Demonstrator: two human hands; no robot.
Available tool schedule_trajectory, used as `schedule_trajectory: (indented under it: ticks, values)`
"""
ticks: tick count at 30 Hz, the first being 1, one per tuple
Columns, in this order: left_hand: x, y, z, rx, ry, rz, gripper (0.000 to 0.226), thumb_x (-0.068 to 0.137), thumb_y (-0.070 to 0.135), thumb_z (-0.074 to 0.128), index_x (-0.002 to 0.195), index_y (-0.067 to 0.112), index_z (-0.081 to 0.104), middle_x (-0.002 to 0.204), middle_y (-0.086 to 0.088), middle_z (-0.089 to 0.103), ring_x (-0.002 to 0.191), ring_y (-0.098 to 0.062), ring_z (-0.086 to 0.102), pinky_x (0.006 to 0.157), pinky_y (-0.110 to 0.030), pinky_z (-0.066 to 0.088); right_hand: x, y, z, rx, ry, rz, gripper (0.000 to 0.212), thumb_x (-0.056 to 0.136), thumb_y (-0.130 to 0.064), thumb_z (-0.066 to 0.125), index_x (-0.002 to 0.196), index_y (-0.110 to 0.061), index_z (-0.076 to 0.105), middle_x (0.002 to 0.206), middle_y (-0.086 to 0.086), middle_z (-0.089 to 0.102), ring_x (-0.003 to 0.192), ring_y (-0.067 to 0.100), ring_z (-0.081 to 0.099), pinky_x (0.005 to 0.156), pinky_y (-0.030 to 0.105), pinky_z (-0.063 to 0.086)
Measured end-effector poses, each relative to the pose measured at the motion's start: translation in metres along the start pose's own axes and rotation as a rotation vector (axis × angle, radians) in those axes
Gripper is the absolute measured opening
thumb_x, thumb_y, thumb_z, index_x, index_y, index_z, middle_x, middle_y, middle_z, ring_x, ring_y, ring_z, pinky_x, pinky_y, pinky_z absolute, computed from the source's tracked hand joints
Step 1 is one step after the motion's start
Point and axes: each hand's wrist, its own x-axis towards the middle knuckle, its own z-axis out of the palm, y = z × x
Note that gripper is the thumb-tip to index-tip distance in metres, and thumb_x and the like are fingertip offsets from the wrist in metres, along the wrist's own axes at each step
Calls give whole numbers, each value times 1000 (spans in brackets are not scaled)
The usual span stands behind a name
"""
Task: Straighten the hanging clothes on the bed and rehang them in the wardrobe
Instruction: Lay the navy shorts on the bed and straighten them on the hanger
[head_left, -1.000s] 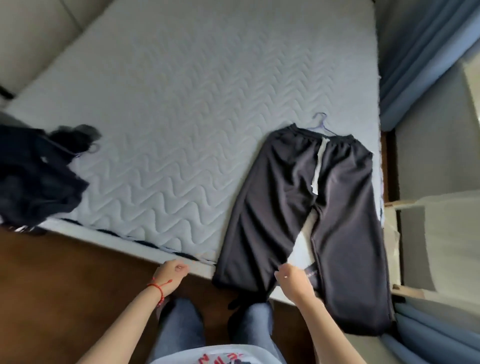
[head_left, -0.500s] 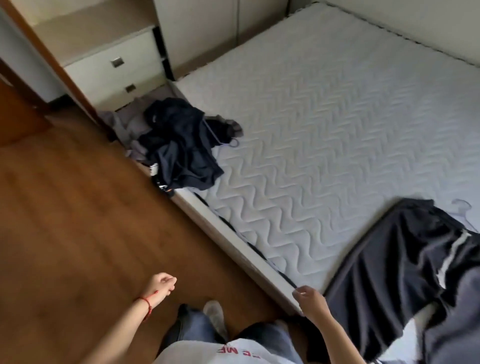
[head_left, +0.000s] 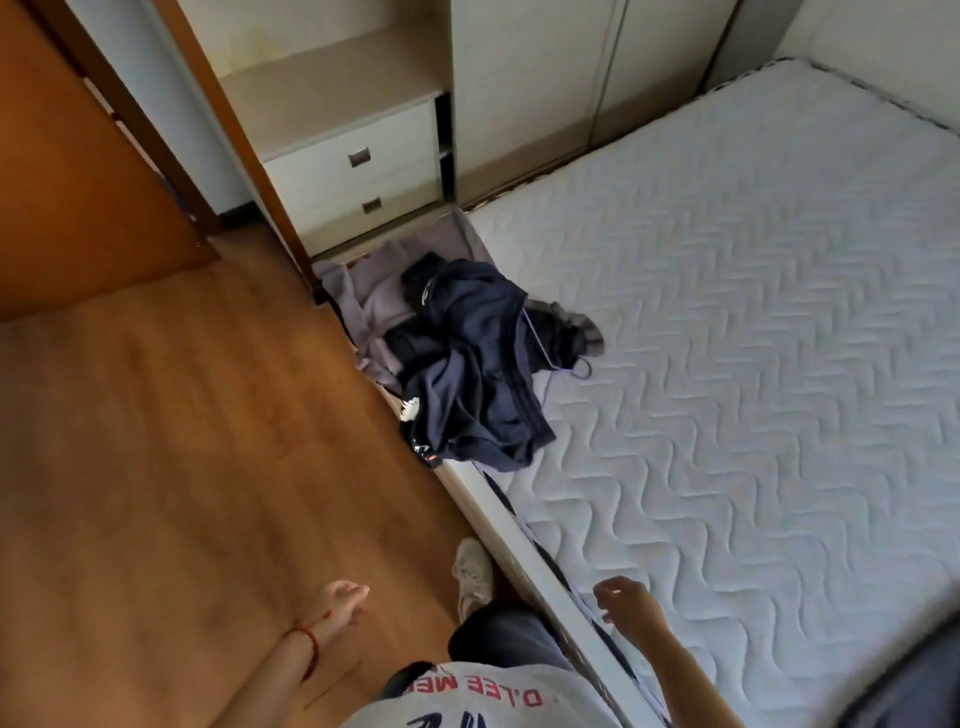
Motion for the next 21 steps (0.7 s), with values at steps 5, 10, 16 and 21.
schedule_trajectory:
  ticks: [5,10,16,21]
  values:
    - [29,59,-40,9,62,-46,12,93,17,52,82,10,52,70,-7,59,63,-18,54,54,-24,37,46,-89,-12,107,-21,-20,22,87,-6,57,66,-9,61,63,10,59,61,25,55,72,38,49]
    - [64,130,-64,127,51,54,15,93,20,51,97,7,59,83,-8,65,77,-21,59,59,-25,44,80,-167,-30,162,-27,-85,19,88,-11,54,98,-1,66,89,15,64,80,26,60,77,33,49]
    - [128,241,-45,359,-66,218,14,92,12,50,97,2,60,81,-11,65,61,-13,54,49,-18,40,97,-187,-42,322,67,34,19,88,-18,52,98,-9,66,101,15,68,95,31,64,79,31,47]
    - [186,349,-17,611,-229,402,13,91,10,50,85,10,61,81,-12,65,69,-22,60,55,-19,46,109,-181,-30,486,210,236,25,89,-20,54,106,-5,65,102,17,68,95,32,64,78,33,48]
